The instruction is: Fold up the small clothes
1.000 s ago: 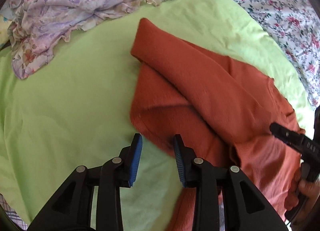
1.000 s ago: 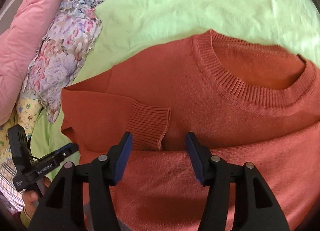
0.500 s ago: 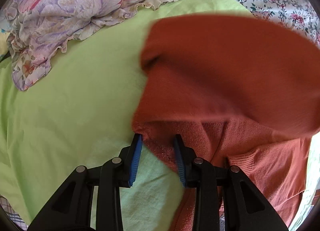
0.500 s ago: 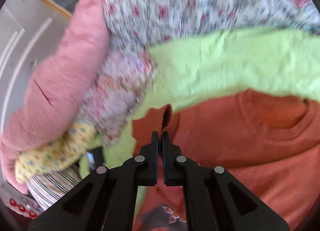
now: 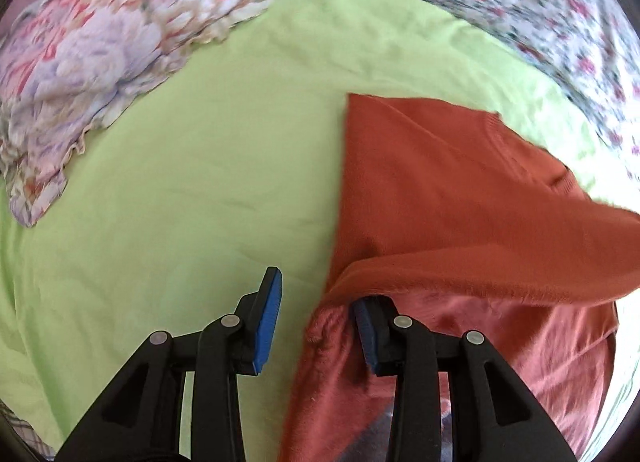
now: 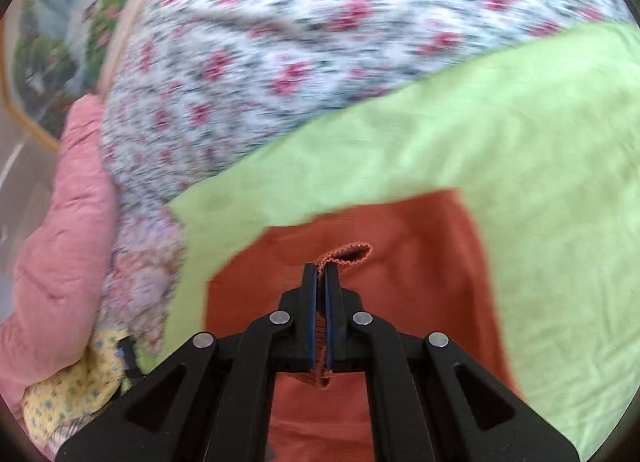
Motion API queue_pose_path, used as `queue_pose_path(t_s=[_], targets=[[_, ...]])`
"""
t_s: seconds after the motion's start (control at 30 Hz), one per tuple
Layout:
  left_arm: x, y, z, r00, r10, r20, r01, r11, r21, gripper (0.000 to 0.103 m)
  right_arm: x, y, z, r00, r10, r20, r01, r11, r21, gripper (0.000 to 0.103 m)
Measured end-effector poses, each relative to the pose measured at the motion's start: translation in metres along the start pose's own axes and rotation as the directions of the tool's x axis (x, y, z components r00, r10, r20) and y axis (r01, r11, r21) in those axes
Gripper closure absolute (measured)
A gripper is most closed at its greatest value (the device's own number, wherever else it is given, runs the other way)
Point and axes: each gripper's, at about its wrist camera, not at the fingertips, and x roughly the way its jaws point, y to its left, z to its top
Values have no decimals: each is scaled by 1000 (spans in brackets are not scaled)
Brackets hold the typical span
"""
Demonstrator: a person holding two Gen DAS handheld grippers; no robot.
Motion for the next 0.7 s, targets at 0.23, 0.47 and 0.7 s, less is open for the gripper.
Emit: queue_pose_path(t_s=[0.23, 0.47, 0.7], targets=[[5, -10, -20, 999, 29, -33, -28, 999, 42, 66, 6, -46, -20, 991, -130, -40, 130, 991, 9, 99], [11, 8, -30, 997, 14, -71, -15, 1000, -9, 65, 28, -79, -34, 974, -200, -104, 204, 979, 26, 99], [18, 32, -32, 991, -60, -122, 44, 990, -132, 61, 38, -63, -35, 964, -249, -92, 243, 967, -78, 99]])
